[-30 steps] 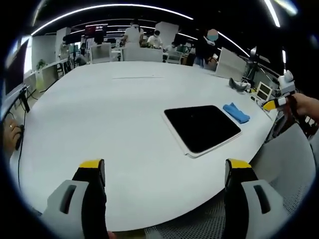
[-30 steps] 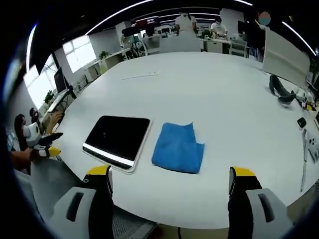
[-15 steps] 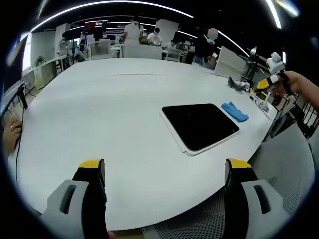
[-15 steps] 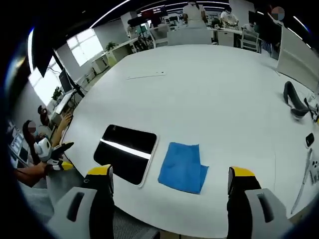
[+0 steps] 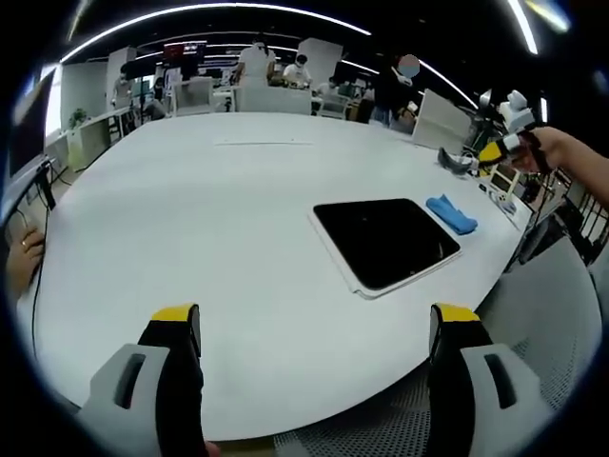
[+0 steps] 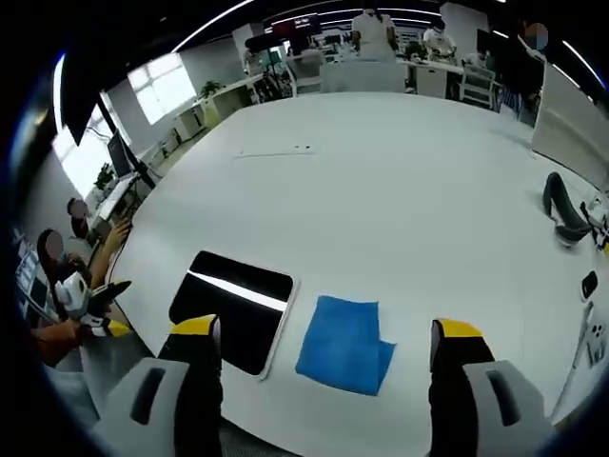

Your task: Wipe the mirror surface with the cleaning cloth until all visible marks leave the cleaned area.

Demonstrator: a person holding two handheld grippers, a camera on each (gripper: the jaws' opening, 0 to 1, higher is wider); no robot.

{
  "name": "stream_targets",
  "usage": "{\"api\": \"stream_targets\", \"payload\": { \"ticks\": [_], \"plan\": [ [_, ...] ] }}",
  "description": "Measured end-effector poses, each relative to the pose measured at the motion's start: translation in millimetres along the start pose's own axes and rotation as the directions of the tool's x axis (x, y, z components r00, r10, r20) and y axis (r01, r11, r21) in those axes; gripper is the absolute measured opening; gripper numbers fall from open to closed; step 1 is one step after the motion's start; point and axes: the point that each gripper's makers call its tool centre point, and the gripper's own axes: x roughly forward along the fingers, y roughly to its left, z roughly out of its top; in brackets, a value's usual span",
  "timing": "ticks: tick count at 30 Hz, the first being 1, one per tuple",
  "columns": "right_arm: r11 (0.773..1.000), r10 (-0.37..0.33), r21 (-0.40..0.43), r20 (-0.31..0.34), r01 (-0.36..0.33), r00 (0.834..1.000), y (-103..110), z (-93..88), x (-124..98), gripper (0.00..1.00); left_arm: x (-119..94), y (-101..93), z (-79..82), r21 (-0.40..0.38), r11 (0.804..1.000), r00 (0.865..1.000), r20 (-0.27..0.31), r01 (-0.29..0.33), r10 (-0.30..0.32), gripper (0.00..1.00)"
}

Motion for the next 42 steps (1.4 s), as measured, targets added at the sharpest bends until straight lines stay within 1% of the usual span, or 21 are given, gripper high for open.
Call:
{"api": "stream_targets", "payload": {
  "ticks": [1, 6, 9, 12, 14, 15, 18, 19, 20, 22, 25, 27, 29, 30, 32, 33, 34, 36, 38, 40, 42],
  "plan": [
    [1.000, 0.001, 0.001, -0.001, -0.001, 1.000, -0.1, -1.0, 0.9, 0.89, 0.1, 0.1, 0.0, 0.000, 1.000, 1.000, 0.000, 0.000, 0.000, 0.99],
    [1.000, 0.000, 0.026, -0.017, 0.000, 1.000, -3.5, -17.6, 15.8, 0.84, 0.8, 1.7, 0.9, -0.005, 1.000, 1.000, 0.008, -0.004, 0.004, 0.99],
    [0.999, 0.010, 0.034, -0.001, -0.010, 1.000, -2.5, -25.2, 27.4, 0.79, 0.3, 1.3, 1.7, -0.005, 1.000, 1.000, 0.012, -0.004, 0.004, 0.99],
    [1.000, 0.002, 0.017, -0.009, -0.002, 1.000, -3.7, -37.4, 38.4, 0.71, -0.6, 1.5, 2.2, -0.003, 1.000, 1.000, 0.012, -0.009, 0.009, 0.99],
    [1.000, 0.001, 0.019, -0.008, 0.000, 1.000, -4.2, -43.1, 44.4, 0.65, 0.2, 3.2, 1.3, -0.006, 1.000, 1.000, 0.011, -0.011, 0.011, 0.99],
    [0.999, -0.006, 0.034, -0.007, 0.006, 1.000, -5.6, -46.0, 47.5, 0.61, 0.5, 3.0, 0.6, -0.006, 1.000, 1.000, 0.008, -0.010, 0.010, 0.99],
    [0.999, -0.004, 0.050, 0.004, 0.004, 1.000, -5.7, -47.6, 52.3, 0.49, 0.8, 1.8, 0.5, -0.002, 1.000, 1.000, 0.006, -0.006, 0.006, 0.99],
    [0.998, 0.010, 0.056, 0.005, -0.010, 1.000, -2.6, -48.1, 53.9, 0.44, 0.8, 1.9, -0.1, -0.001, 1.000, 1.000, 0.002, -0.007, 0.007, 0.99],
    [0.998, 0.020, 0.060, 0.003, -0.020, 1.000, -0.9, -49.0, 55.9, 0.41, 0.8, 2.4, -0.5, 0.000, 1.000, 1.000, 0.000, -0.008, 0.008, 0.99],
    [0.998, 0.020, 0.061, 0.003, -0.020, 1.000, -1.3, -50.4, 62.8, 0.38, 0.0, 3.3, 0.1, -0.002, 1.000, 1.000, 0.003, -0.011, 0.011, 0.99],
    [0.998, -0.002, 0.063, -0.014, 0.003, 1.000, -7.9, -54.8, 71.5, 0.34, 1.1, 4.9, -1.7, 0.001, 1.000, 1.000, -0.001, -0.011, 0.011, 0.99],
    [0.996, -0.032, 0.088, -0.027, 0.035, 0.999, -12.6, -58.1, 76.9, 0.30, 1.1, 4.9, -1.9, 0.002, 1.000, 1.000, -0.004, -0.013, 0.013, 0.99],
    [0.992, -0.096, 0.078, -0.090, 0.103, 0.991, -22.4, -68.8, 78.8, 0.29, 0.7, 4.6, -1.6, 0.001, 1.000, 1.000, -0.005, -0.013, 0.013, 0.99],
    [0.989, -0.132, 0.059, -0.101, 0.139, 0.986, -27.8, -72.0, 80.5, 0.29, 0.5, 4.6, -1.3, 0.001, 1.000, 1.000, -0.004, -0.014, 0.014, 0.99],
    [0.988, -0.122, 0.082, -0.109, 0.131, 0.987, -22.3, -76.4, 84.1, 0.29, 1.0, 6.2, -1.2, -0.003, 1.000, 1.000, 0.000, -0.017, 0.017, 0.99],
    [0.987, -0.129, 0.082, -0.107, 0.138, 0.986, -21.5, -77.0, 86.4, 0.28, 1.0, 6.5, -0.8, -0.006, 1.000, 1.000, 0.003, -0.018, 0.018, 0.99],
    [0.982, -0.174, 0.053, -0.098, 0.180, 0.980, -27.3, -75.2, 86.4, 0.26, 0.8, 6.5, -0.3, -0.008, 1.000, 1.000, 0.004, -0.018, 0.018, 0.99],
    [0.980, -0.196, 0.003, -0.114, 0.197, 0.974, -28.5, -77.1, 84.9, 0.22, 0.6, 5.1, 0.0, -0.006, 1.000, 1.000, 0.002, -0.015, 0.015, 0.99],
    [0.979, -0.200, 0.008, -0.114, 0.202, 0.973, -27.0, -76.4, 86.8, 0.21, 1.5, 4.3, -1.3, -0.002, 1.000, 1.000, -0.004, -0.010, 0.010, 0.99],
    [0.976, -0.216, -0.014, -0.124, 0.216, 0.968, -26.7, -76.3, 86.5, 0.21, 1.8, 4.0, -1.0, 0.002, 1.000, 1.000, -0.002, -0.008, 0.008, 0.99],
    [0.976, -0.219, -0.005, -0.125, 0.220, 0.968, -24.9, -75.4, 87.0, 0.17, 1.4, 2.6, -1.4, 0.002, 1.000, 1.000, -0.009, -0.006, 0.006, 0.99]
  ]
}}
